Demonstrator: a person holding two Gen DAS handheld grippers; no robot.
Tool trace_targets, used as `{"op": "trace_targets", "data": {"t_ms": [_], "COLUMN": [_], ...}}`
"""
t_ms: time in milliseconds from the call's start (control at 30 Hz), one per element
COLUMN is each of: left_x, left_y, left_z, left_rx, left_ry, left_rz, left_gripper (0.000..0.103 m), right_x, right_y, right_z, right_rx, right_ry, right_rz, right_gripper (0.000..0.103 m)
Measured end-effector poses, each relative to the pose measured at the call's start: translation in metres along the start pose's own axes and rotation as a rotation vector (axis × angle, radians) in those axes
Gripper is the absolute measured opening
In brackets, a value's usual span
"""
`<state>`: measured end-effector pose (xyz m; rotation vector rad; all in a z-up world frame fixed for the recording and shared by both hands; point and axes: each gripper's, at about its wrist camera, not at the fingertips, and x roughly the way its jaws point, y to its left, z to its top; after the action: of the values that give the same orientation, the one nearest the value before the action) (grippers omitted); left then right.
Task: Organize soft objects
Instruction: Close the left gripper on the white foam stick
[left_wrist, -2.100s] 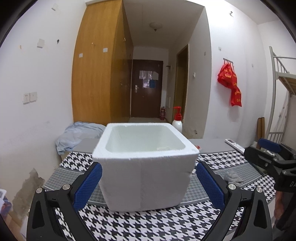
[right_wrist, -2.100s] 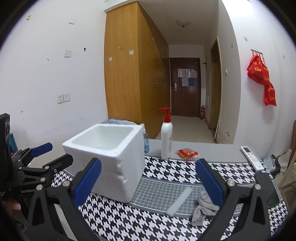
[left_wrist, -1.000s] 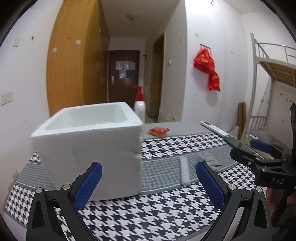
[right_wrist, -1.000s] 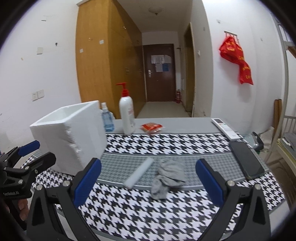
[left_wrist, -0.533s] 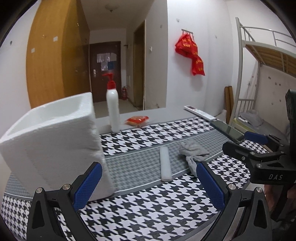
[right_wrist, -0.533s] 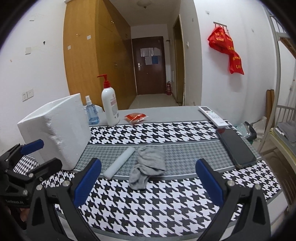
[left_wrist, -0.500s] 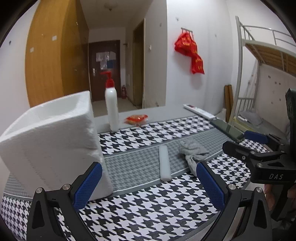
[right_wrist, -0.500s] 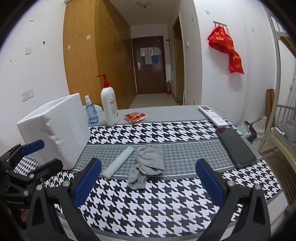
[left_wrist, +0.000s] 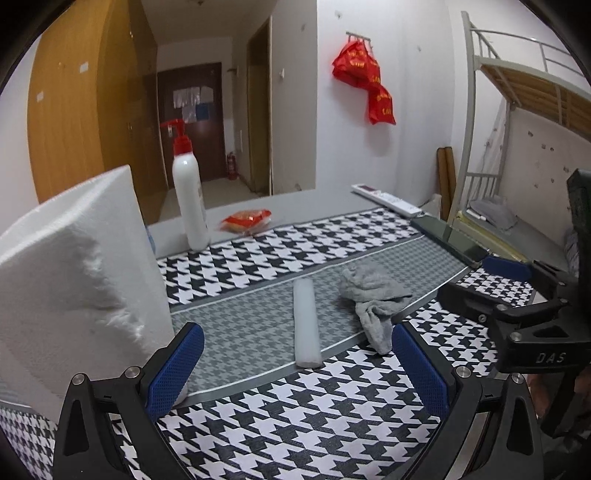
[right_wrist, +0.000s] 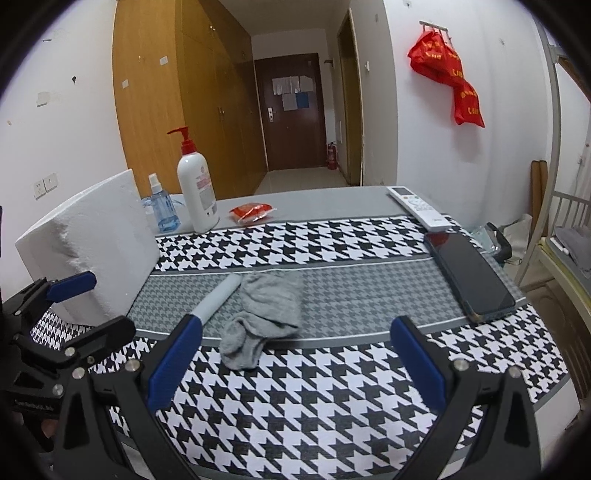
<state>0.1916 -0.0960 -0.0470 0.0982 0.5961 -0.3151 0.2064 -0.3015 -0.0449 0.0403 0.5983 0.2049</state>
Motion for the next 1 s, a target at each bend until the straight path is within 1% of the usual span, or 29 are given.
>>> {"op": "trace_targets", "data": {"t_ms": [167, 300, 367, 500, 667, 833, 933, 1000], "left_x": [0.013, 0.028, 0.034, 0.043, 0.055, 0.068, 0.075, 0.079], "left_y": [-0.004, -0.005, -0.004, -0.004, -0.003, -0.005, -0.007, -0.007], "left_z": [0.0, 0.0, 0.001, 0.002, 0.002, -0.001, -0.002, -0.002], "left_rx": [0.022, 0.033, 0.022, 0.021, 0.02, 0.035, 0.037, 0.04], "left_ry": [0.037, 0.088, 0.108, 0.133, 0.165, 0.216, 0.246, 0.263], "left_rz": [0.0, 0.0, -0.016, -0.005, 0.004, 0.003, -0.003, 0.006], "left_gripper": [0.099, 0.089, 0.085, 0.081, 0.073, 0.065, 0.058, 0.058], "right_x": [0.009, 0.016, 0.017, 0.021, 0.03, 0.042, 0.046, 0.046], "right_y": [-0.006, -0.008, -0.009, -0.009, -0.006, -0.005, -0.006, -0.008], "right_z": [0.0, -0.001, 0.0, 0.002, 0.004, 0.003, 0.002, 0.003], "right_rx": [0.003, 0.002, 0.004, 0.002, -0.007, -0.032, -0.033, -0.028], "right_ry": [0.026, 0.04, 0.04, 0.044, 0.066, 0.102, 0.111, 0.11], "right_rz": [-0.003, 0.009, 0.017, 0.025, 0.045, 0.027, 0.025, 0.031], "right_gripper": [0.103, 0.103, 0.103, 0.103, 0.103, 0.103, 0.103, 0.103]}}
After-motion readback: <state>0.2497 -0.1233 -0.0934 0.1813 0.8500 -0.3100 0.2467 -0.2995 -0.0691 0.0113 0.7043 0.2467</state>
